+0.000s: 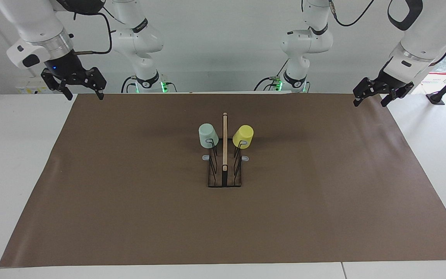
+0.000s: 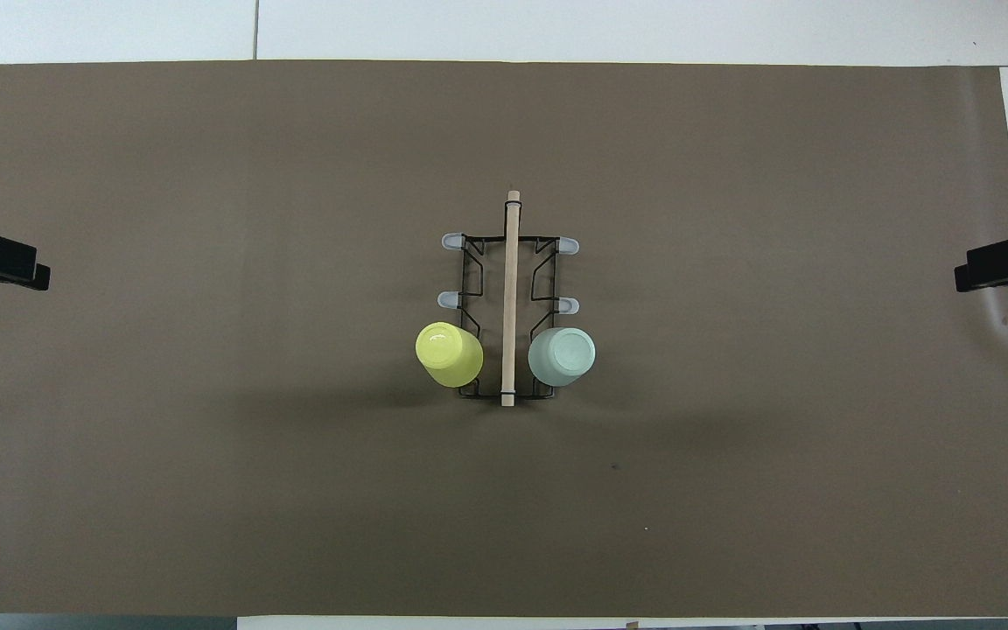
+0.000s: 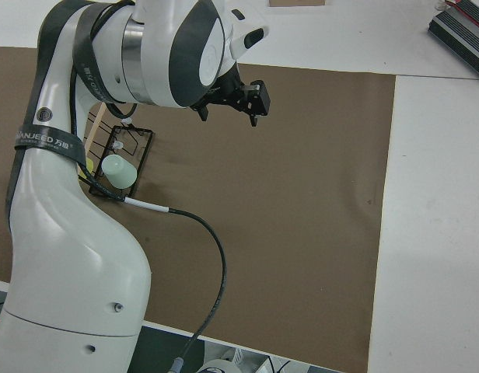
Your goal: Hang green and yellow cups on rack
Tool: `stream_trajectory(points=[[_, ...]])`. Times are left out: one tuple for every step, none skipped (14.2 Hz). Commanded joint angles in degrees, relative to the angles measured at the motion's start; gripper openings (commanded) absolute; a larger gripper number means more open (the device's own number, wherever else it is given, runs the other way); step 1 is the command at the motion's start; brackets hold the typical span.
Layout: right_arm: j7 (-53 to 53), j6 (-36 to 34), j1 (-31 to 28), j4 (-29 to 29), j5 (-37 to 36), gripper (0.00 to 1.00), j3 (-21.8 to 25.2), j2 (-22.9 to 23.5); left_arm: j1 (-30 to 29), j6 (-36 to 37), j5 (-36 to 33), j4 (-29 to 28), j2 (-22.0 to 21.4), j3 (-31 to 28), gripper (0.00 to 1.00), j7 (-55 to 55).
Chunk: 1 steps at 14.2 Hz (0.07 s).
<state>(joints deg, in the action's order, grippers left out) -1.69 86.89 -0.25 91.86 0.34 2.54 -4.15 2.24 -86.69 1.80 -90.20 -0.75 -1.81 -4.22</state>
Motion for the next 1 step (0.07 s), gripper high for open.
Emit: stream_trajectory(points=[[0.8,-0.7,-0.5,-0.6,-0.7,1.00,-0.5,0.3,0.1,-0.4,-0.9,-0.9,-0.9,0.2,1.00,0.0]])
